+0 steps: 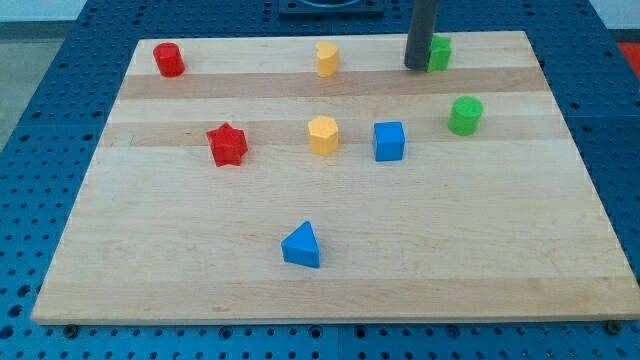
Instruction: Slide the green star to the top right side of the board
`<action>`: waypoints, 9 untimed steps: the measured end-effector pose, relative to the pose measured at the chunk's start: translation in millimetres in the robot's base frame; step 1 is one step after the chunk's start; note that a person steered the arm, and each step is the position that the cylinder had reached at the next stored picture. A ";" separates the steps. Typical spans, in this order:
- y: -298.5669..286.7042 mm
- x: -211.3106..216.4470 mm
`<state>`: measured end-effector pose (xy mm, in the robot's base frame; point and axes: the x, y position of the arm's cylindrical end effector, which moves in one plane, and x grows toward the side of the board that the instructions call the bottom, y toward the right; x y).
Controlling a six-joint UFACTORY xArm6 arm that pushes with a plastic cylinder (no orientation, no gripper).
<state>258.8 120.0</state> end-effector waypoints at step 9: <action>74.1 -21.8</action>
<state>237.0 194.1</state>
